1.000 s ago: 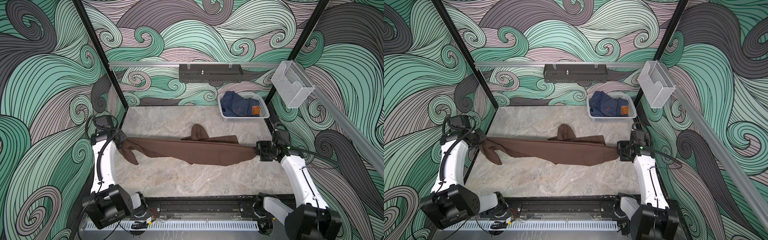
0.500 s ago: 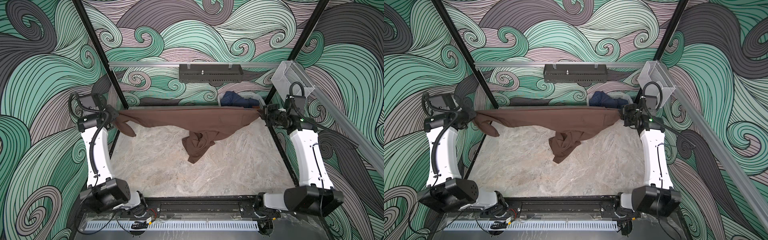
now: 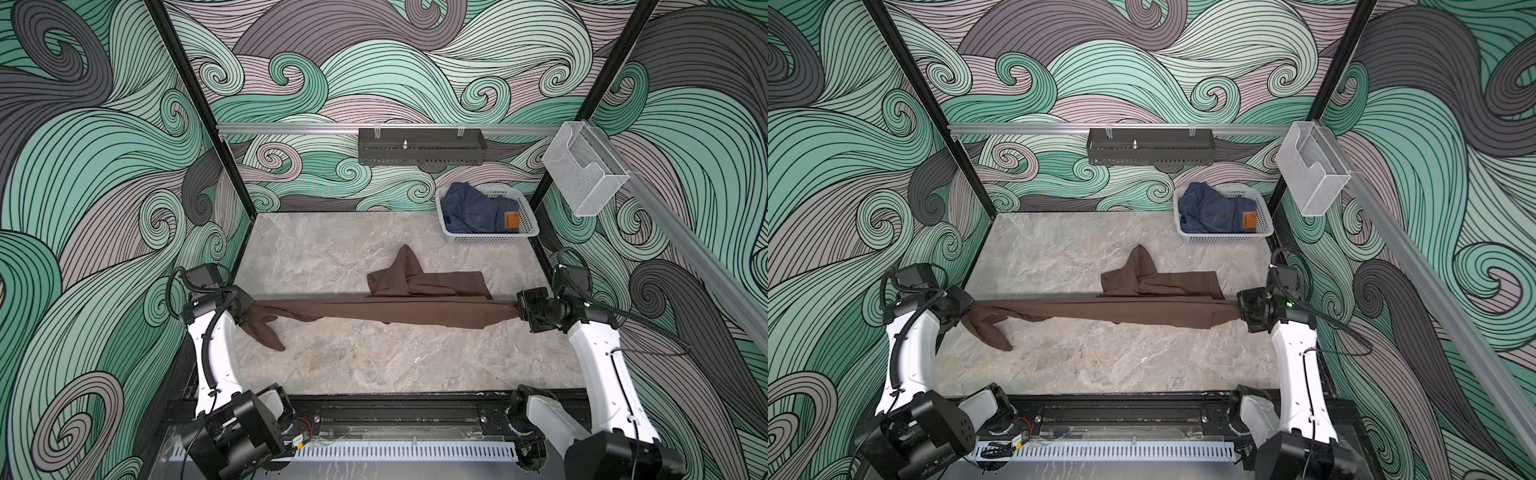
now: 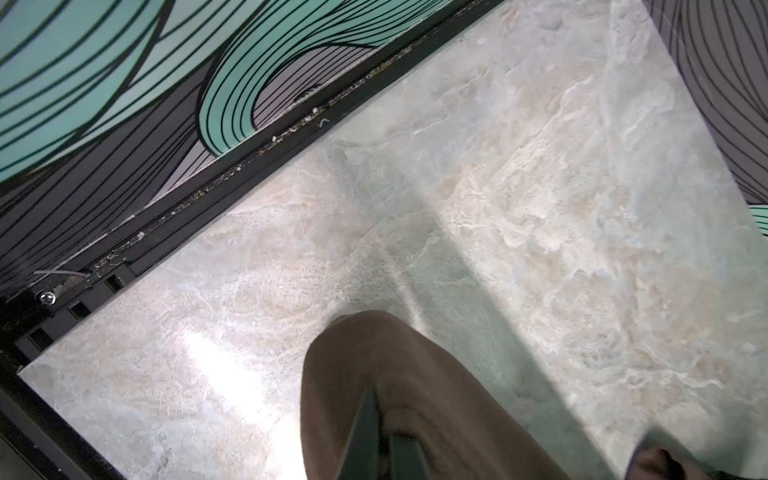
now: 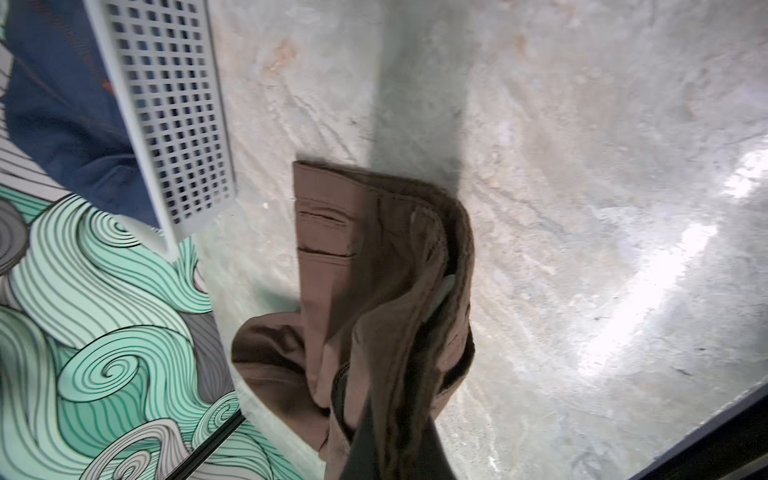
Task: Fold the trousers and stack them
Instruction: 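Lower the stretched trousers flat onto the table nearer the robot with both grippers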
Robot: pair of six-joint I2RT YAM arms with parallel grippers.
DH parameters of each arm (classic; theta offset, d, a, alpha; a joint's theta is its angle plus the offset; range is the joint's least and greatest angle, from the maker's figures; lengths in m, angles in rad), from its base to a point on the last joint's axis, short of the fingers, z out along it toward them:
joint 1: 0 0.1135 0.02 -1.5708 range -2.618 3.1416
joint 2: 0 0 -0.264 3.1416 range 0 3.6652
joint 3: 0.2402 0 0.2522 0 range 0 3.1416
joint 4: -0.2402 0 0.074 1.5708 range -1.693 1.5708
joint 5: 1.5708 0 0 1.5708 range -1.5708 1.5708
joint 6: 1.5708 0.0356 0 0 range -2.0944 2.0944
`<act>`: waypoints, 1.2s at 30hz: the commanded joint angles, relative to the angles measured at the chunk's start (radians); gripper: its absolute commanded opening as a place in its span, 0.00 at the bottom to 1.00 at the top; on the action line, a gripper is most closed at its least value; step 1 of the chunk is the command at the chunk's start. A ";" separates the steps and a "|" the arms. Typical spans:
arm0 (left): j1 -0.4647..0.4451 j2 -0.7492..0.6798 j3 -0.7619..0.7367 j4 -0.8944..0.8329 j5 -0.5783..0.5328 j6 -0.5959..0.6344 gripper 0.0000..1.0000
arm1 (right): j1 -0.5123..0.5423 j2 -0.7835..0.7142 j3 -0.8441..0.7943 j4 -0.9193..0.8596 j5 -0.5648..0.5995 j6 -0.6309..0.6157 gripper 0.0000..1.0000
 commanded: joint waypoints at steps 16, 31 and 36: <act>0.047 -0.200 -0.078 0.094 -0.252 -0.008 0.64 | -0.136 -0.230 -0.240 -0.050 0.214 -0.149 0.00; 0.045 -0.291 -0.007 -0.021 -0.042 -0.043 0.83 | -0.138 -0.309 -0.138 -0.194 0.075 -0.186 0.53; 0.032 -0.309 0.015 -0.040 0.137 -0.080 0.84 | -0.113 -0.293 -0.050 -0.277 0.034 -0.191 0.72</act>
